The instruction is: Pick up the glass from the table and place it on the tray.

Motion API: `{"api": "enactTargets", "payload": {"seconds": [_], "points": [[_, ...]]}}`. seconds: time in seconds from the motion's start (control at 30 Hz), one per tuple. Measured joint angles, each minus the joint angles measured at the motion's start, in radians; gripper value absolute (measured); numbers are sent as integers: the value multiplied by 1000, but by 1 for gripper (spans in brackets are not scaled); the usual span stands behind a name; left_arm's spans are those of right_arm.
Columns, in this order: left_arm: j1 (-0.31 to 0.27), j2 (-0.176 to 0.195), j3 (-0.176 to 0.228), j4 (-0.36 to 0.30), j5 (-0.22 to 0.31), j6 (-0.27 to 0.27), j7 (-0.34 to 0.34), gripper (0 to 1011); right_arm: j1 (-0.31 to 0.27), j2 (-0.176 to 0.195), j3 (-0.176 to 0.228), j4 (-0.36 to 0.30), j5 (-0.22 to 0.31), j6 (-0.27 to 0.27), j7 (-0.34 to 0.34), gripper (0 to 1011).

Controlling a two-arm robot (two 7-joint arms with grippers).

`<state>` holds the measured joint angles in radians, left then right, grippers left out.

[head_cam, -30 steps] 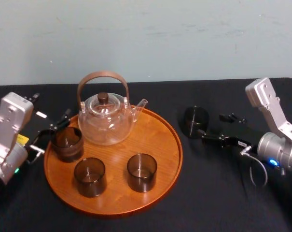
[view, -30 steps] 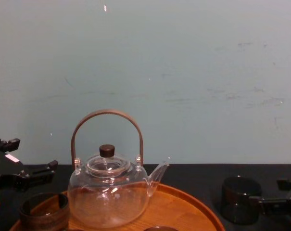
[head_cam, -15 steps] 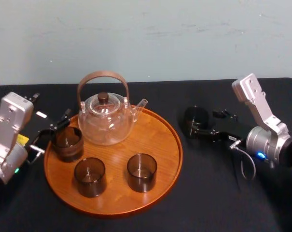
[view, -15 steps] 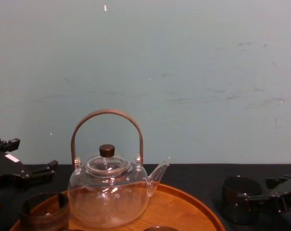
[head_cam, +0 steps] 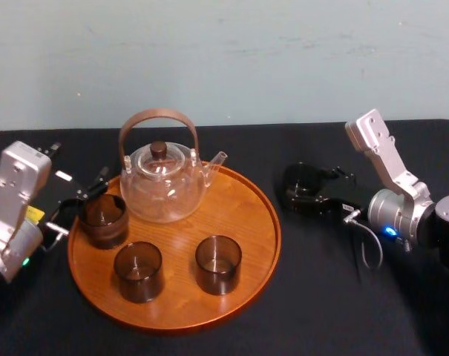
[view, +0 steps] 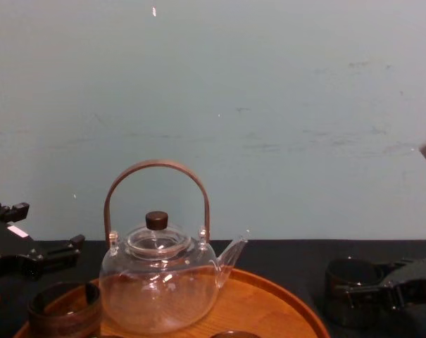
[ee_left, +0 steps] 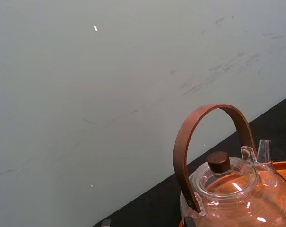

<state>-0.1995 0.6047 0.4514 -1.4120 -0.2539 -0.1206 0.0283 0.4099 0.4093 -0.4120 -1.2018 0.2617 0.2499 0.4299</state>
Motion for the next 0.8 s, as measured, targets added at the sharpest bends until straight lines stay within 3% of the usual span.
{"api": "enactTargets", "payload": {"seconds": [0.37, 0.8], "points": [[0, 0, 0, 0, 0, 0, 0, 1001, 32, -26, -3, 51, -21, -12, 8, 1002], [0, 0, 0, 0, 0, 0, 0, 1001, 39, -35, -10, 63, -42, -17, 9, 1002]]}}
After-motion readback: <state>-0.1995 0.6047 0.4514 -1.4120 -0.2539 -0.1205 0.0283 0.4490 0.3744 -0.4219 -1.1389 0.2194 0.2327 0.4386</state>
